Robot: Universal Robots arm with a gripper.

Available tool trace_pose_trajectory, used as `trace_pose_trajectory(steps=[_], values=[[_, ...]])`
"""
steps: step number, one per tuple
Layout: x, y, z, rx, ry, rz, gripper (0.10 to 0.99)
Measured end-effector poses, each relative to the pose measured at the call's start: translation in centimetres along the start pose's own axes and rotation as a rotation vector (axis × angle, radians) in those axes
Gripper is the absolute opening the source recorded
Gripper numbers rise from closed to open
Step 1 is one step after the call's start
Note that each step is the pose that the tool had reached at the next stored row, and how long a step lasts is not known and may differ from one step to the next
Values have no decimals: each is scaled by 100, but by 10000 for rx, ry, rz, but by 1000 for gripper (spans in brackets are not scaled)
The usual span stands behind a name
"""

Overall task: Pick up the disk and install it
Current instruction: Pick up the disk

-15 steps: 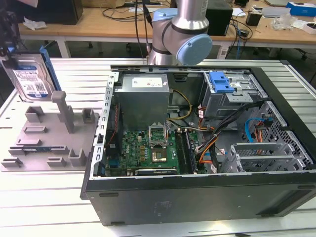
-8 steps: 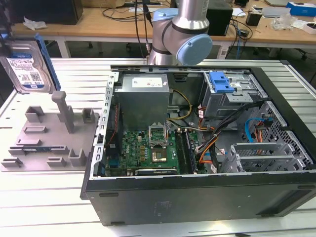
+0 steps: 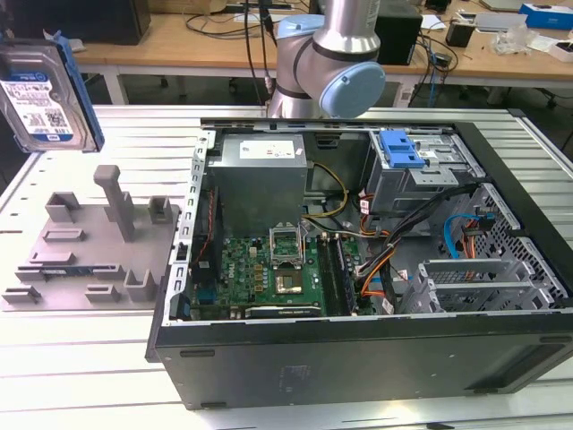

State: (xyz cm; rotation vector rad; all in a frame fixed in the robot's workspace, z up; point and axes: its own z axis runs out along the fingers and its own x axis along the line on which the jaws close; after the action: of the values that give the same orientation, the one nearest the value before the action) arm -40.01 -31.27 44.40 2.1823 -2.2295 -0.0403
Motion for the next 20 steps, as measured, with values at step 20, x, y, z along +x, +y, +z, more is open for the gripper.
trace_pose_trajectory(steps=[20], values=[[42, -39, -328, 6, 1, -2, 369]])
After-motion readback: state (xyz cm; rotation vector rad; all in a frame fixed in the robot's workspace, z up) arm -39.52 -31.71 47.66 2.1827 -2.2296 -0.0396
